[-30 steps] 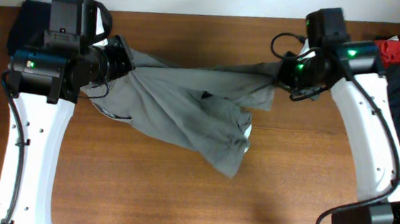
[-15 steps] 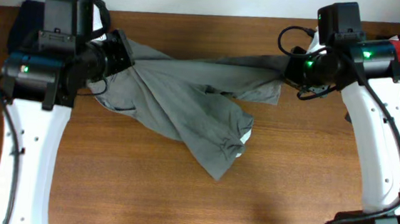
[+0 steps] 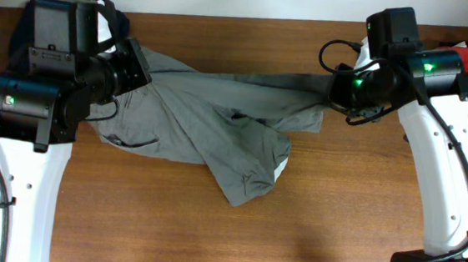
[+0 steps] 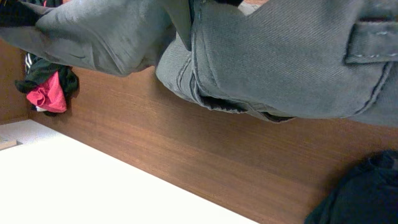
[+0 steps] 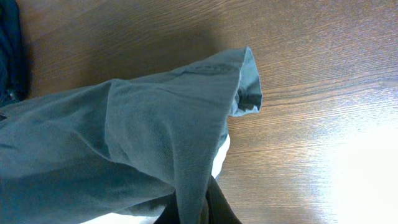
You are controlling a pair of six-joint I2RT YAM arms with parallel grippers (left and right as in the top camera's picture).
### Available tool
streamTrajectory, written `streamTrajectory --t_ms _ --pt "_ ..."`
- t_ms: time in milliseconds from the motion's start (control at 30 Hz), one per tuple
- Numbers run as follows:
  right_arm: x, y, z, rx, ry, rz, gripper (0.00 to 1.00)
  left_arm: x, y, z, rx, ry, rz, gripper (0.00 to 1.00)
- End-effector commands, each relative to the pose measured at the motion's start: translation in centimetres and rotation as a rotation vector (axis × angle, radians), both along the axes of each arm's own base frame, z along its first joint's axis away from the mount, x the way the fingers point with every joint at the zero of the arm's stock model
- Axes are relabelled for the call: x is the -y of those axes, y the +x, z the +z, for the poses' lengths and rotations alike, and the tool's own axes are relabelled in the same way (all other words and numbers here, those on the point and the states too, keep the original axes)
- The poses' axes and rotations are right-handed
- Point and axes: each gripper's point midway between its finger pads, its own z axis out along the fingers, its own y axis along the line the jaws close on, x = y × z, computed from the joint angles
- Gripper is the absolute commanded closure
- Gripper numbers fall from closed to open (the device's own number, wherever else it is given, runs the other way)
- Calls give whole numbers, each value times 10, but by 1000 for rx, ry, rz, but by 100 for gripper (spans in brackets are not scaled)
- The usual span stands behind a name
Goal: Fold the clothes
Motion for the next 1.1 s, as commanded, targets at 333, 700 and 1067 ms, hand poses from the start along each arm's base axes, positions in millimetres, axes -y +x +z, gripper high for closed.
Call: streamTrajectory --t_ms 333,700,1067 --pt "-2 -34 72 232 -7 32 96 28 -62 100 336 117 -6 99" --pt "-8 -62 121 413 13 36 96 9 -73 117 401 125 162 99" --pt "-27 14 64 290 14 -8 96 -5 11 58 252 230 356 99"
